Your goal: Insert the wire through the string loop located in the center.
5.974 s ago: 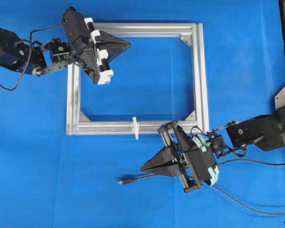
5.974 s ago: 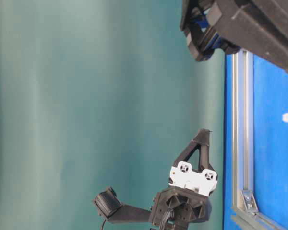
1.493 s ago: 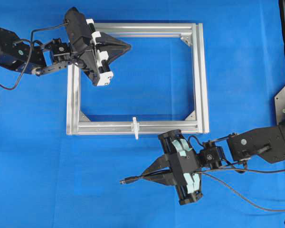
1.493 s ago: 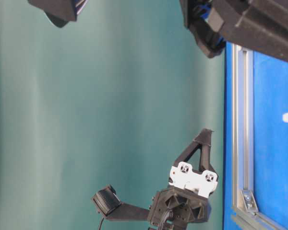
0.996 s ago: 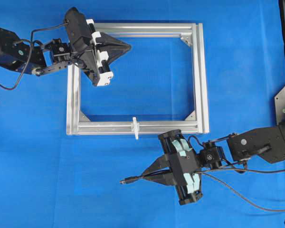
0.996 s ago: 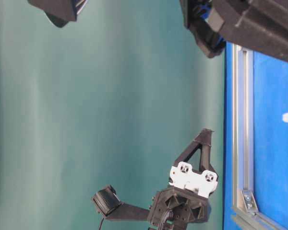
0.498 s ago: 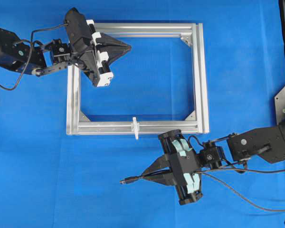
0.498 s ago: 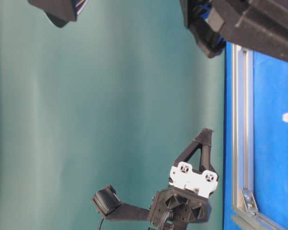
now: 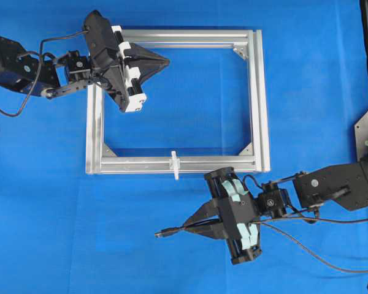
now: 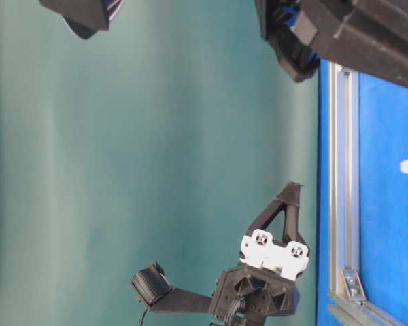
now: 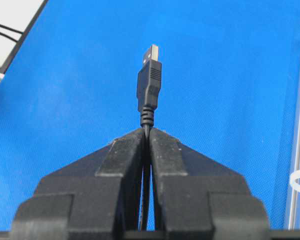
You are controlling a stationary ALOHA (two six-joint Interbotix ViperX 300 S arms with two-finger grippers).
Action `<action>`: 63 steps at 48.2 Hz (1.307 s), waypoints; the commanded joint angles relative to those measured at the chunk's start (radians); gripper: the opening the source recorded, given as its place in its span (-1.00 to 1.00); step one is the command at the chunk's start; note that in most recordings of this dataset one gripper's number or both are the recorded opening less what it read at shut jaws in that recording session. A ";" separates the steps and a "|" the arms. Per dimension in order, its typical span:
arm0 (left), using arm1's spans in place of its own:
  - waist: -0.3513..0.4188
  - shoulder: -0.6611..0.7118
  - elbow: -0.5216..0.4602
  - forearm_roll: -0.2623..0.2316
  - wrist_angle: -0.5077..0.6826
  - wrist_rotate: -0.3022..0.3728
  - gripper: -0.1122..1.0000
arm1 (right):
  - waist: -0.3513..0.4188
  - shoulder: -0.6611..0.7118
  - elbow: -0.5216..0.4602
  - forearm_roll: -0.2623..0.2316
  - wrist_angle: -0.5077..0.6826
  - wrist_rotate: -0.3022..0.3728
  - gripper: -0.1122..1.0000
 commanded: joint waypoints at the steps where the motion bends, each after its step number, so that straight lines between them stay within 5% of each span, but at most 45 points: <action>1: -0.002 -0.032 -0.009 0.003 -0.005 0.000 -0.80 | 0.005 -0.026 -0.014 0.000 -0.005 -0.002 -0.80; 14: -0.002 -0.031 -0.008 0.003 -0.005 0.000 -0.80 | 0.005 -0.034 0.005 0.000 -0.006 0.000 -0.80; 40: -0.002 -0.032 -0.008 0.003 -0.005 0.000 -0.80 | 0.005 -0.169 0.213 0.020 -0.038 0.008 -0.80; 63: -0.009 -0.031 -0.014 0.003 -0.006 0.000 -0.80 | -0.034 -0.160 0.221 0.020 -0.048 0.005 -0.80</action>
